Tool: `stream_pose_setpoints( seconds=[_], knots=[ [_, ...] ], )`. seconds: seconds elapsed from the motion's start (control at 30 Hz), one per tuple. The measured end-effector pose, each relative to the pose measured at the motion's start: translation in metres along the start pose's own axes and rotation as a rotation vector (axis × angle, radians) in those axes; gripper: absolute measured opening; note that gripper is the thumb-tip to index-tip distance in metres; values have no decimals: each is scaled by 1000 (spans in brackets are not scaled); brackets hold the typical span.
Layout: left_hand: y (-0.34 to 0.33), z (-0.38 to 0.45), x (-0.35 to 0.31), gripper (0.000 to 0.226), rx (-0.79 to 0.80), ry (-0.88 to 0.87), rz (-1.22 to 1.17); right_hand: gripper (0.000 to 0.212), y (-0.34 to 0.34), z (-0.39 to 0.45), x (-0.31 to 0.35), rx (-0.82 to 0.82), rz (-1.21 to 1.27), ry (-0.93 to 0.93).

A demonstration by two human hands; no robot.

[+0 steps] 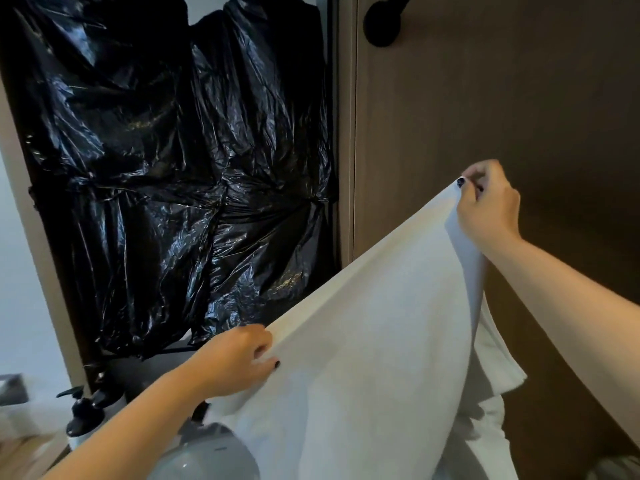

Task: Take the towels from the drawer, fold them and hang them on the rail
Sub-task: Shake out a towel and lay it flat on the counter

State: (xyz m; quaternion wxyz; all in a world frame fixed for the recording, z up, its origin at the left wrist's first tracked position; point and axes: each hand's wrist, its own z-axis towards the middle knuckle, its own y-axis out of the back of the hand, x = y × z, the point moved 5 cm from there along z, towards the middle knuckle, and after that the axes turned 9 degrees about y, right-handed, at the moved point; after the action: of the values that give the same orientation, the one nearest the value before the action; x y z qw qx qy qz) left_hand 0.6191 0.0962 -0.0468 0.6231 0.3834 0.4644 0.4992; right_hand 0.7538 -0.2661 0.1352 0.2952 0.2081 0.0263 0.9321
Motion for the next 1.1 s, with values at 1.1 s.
stream_pose_setpoints(
  seconds=[1.1],
  knots=[
    [4,22,41,19,-92,298,-806,24,67,-80,-121,-80,38,-356]
  ],
)
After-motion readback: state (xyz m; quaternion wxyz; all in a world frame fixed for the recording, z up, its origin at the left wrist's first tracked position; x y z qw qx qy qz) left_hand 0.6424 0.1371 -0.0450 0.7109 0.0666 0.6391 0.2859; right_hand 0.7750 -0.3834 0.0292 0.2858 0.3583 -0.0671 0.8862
